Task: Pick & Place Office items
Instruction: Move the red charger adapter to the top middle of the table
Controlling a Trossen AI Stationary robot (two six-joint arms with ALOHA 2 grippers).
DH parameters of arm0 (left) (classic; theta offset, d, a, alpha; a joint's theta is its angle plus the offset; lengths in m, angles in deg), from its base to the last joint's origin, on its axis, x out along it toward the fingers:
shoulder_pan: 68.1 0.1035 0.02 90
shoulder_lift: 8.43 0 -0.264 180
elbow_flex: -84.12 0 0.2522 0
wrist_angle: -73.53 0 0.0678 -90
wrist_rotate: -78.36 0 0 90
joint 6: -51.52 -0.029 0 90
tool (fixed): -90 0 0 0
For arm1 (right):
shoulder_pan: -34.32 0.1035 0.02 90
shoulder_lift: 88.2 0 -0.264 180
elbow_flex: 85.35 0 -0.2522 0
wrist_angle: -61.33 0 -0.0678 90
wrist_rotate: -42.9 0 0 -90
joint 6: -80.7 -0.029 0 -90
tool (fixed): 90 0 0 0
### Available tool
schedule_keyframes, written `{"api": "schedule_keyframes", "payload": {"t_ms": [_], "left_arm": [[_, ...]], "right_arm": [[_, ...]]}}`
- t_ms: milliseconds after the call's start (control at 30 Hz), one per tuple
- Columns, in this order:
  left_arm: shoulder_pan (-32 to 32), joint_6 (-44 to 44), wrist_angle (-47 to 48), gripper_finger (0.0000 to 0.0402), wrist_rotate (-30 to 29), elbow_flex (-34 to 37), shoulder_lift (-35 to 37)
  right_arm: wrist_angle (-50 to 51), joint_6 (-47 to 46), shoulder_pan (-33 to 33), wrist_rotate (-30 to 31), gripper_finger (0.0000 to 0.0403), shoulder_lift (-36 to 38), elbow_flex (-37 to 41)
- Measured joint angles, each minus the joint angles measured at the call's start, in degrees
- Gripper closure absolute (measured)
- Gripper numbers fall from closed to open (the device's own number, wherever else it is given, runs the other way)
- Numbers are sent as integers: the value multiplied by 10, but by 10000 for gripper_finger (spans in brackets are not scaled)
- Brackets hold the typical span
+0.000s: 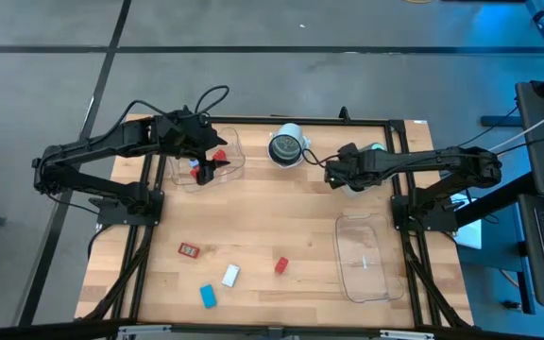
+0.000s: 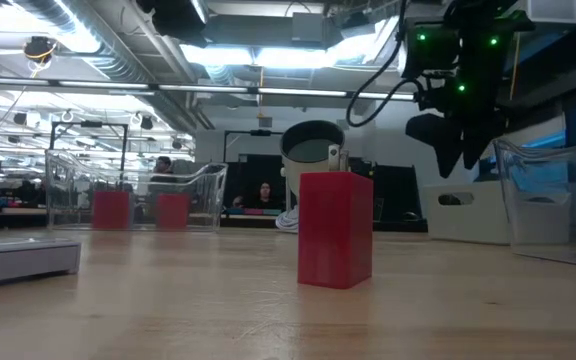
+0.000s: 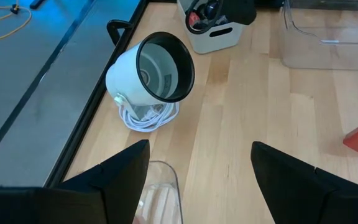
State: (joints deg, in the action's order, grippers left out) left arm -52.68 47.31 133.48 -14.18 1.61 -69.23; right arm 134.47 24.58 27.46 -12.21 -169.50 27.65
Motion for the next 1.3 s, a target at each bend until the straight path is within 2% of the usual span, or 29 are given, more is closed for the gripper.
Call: {"api": "schedule_keyframes", "payload": {"t_ms": [200,333,433,633,900,1200,1300], "left_arm": [[0,5,15,123,5,0,0],[0,16,42,123,11,0,0],[0,22,57,123,11,0,0],[0,21,59,123,11,0,0],[-21,21,59,123,11,0,0],[-56,28,58,123,14,0,0],[-79,46,59,123,41,0,-2]], "right_arm": [[-1,22,7,-53,125,0,-58],[-30,61,38,-63,128,0,-109],[-95,125,79,-89,133,1,-133],[-242,273,175,-188,141,1,-135],[-287,358,265,-175,143,1,-135],[-311,390,276,-178,143,1,-135],[-311,391,276,-178,143,1,-135]]}}
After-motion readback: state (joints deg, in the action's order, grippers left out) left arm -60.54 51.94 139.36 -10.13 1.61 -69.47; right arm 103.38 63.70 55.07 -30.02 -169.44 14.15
